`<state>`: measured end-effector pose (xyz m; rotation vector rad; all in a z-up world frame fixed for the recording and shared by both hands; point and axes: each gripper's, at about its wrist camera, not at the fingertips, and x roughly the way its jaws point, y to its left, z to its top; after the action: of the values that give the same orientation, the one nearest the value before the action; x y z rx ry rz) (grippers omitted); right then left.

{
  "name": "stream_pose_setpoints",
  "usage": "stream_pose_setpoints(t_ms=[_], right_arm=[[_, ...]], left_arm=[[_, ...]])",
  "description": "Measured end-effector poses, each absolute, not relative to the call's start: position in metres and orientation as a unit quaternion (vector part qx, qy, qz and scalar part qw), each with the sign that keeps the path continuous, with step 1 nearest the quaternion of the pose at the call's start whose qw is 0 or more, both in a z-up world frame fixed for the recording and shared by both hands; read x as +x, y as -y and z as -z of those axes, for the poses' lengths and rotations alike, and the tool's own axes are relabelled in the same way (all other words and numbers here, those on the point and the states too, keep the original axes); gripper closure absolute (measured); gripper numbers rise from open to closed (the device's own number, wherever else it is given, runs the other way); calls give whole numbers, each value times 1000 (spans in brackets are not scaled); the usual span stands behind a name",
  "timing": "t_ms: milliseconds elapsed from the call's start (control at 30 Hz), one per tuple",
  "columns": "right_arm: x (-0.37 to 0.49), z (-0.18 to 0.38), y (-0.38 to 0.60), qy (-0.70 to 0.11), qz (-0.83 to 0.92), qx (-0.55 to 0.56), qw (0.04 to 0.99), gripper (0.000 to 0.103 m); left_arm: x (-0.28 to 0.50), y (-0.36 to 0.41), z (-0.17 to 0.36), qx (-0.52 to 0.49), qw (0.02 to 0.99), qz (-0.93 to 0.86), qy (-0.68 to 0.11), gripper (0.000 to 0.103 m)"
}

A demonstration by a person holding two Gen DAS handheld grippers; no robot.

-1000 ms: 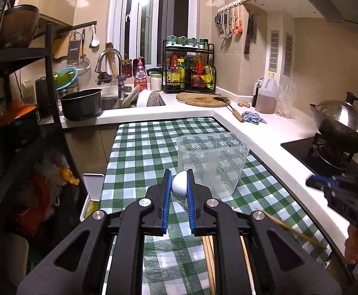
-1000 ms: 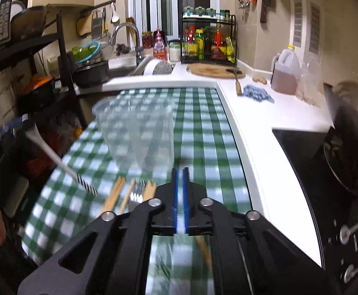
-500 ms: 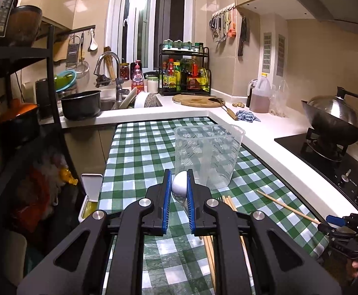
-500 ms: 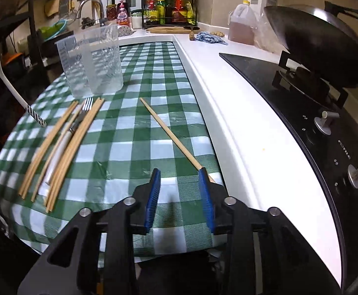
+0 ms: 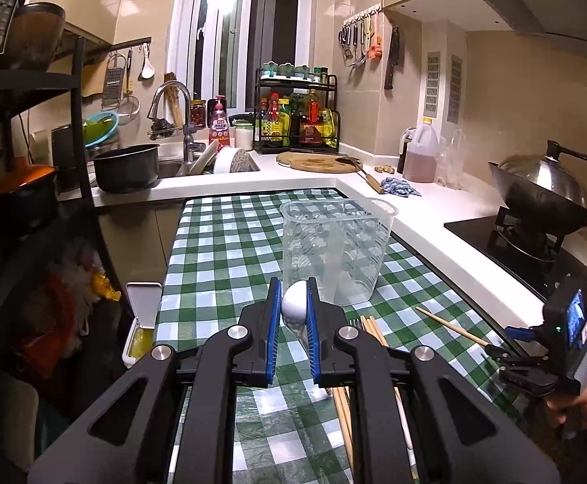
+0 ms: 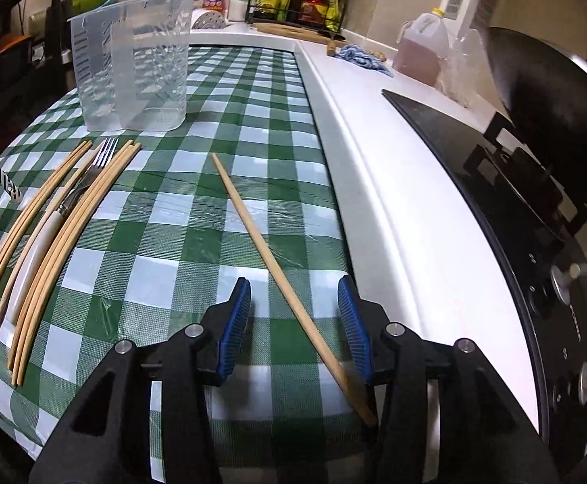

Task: Organize utensils

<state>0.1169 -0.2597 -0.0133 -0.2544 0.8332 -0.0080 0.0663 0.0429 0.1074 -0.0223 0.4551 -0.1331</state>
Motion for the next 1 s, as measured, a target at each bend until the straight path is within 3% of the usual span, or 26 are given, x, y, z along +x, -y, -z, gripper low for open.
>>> stream_pose_setpoints(t_ms=[600,767,1000], right_arm=[[150,18,246,-423,-6,-165,891,55],[148,17,235,-423,-28,-180,888,59],[164,20,249,-464,-43,-103,879,63]], left_arm=[[62,-40,-107,-12,973,70,-220,91],[61,-39,-106,-12,974,70,-216,91],[61,-37,-107,-11,974,73,-213,91]])
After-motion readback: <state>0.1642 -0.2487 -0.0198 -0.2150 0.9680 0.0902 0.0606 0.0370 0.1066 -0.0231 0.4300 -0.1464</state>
